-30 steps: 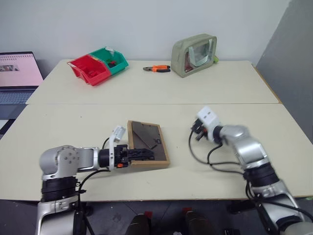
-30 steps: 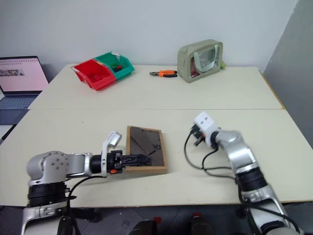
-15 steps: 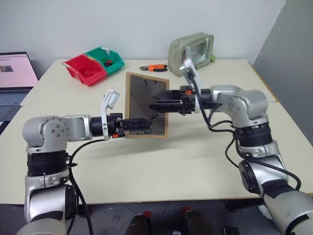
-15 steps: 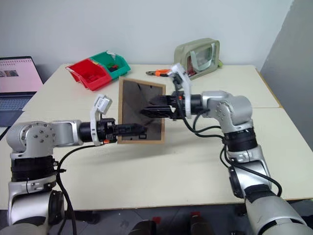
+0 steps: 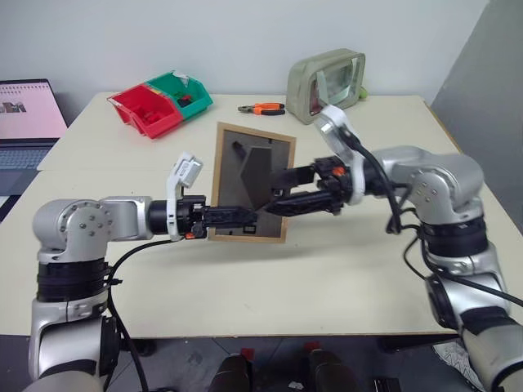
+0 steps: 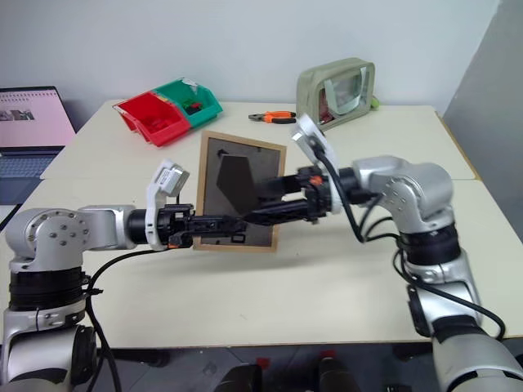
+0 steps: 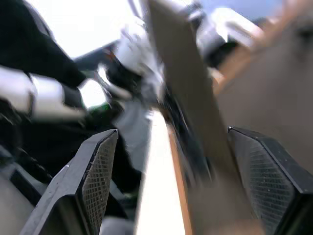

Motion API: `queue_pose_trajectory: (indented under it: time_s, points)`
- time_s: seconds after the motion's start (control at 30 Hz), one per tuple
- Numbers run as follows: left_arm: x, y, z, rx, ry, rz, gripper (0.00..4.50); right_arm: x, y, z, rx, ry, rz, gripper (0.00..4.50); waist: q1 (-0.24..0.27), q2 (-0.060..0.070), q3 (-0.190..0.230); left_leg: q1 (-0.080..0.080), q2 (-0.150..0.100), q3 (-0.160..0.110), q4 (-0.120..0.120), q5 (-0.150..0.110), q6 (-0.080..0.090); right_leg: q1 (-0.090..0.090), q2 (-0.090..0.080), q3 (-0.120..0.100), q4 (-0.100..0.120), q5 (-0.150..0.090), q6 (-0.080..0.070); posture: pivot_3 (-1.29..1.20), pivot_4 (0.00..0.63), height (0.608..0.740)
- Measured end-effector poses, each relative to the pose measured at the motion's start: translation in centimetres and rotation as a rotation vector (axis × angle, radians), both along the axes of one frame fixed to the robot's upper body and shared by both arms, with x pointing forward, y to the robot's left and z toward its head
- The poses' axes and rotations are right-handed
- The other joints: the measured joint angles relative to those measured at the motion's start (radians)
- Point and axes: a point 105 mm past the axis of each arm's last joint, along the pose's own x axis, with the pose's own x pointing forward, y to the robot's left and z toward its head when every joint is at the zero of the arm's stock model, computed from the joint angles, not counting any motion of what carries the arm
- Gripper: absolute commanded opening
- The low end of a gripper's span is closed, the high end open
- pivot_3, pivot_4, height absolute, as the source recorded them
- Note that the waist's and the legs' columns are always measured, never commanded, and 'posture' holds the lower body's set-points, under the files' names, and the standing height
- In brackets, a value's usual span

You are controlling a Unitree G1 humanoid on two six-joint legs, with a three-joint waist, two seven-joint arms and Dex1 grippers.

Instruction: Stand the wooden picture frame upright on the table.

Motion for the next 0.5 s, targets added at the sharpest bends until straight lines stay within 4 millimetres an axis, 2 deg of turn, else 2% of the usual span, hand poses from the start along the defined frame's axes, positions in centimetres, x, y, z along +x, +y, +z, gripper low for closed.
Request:
queue_pose_trajectory:
  time_s: [0.1, 0.2, 0.27, 0.3, 0.37, 0.43, 0.5]
  points:
    - [-0.8, 0.4, -0.7, -0.009, 0.056, 0.003, 0.85, 1.5, -2.5, -1.3, -0.055, -0.112, -0.134, 3.8, -0.004, 0.0, 0.0, 0.0, 0.0, 0.001, 0.0, 0.0, 0.0, 0.0, 0.001, 0.0, 0.001, 0.0, 0.0, 0.0, 0.15, 0.74]
    - [-1.7, 0.4, -0.8, -0.047, 0.112, -0.018, 0.85, 2.7, -5.0, -1.6, -0.118, -0.513, -0.217, 3.8, -0.003, 0.0, 0.0, 0.0, -0.001, 0.001, 0.0, 0.0, 0.0, 0.0, 0.005, 0.0, 0.0, 0.0, 0.001, 0.0, 0.15, 0.74]
    - [-2.0, 0.5, -0.9, -0.085, 0.143, -0.02, 0.85, 3.7, -6.0, -1.8, -0.19, -0.956, -0.252, 3.8, -0.005, -0.001, 0.0, 0.001, -0.001, 0.003, 0.0, 0.0, 0.0, 0.0, 0.005, 0.002, 0.0, 0.0, 0.001, 0.0, 0.15, 0.74]
    - [-2.0, 0.3, -1.0, -0.108, 0.156, -0.028, 0.85, 3.9, -6.1, -1.8, -0.214, -1.168, -0.244, 3.8, -0.005, -0.001, 0.0, 0.003, -0.001, 0.005, 0.0, 0.0, 0.0, 0.0, 0.005, 0.004, 0.002, 0.0, 0.001, 0.0, 0.15, 0.74]
    - [-2.2, -0.3, -1.0, -0.14, 0.171, -0.046, 0.85, 3.1, -5.1, -1.8, -0.161, -1.511, -0.164, 3.8, -0.007, -0.001, 0.0, 0.006, 0.0, 0.006, 0.0, 0.0, 0.0, 0.002, 0.005, 0.006, 0.003, 0.0, 0.001, 0.0, 0.15, 0.74]
    - [-2.3, -0.9, -1.0, -0.16, 0.179, -0.066, 0.85, 2.2, -3.5, -2.1, -0.072, -1.715, -0.08, 3.8, -0.008, -0.001, 0.0, 0.008, 0.0, 0.006, 0.001, 0.001, -0.002, 0.003, 0.005, 0.007, 0.006, 0.0, 0.001, 0.0, 0.15, 0.74]
    - [-2.5, -1.7, -0.8, -0.188, 0.191, -0.094, 0.85, 2.2, -2.0, -2.6, 0.0, -1.81, -0.04, 3.8, -0.007, -0.002, 0.0, 0.009, 0.0, 0.005, 0.001, 0.003, -0.005, 0.003, 0.005, 0.007, 0.008, 0.0, 0.0, 0.0, 0.15, 0.74]
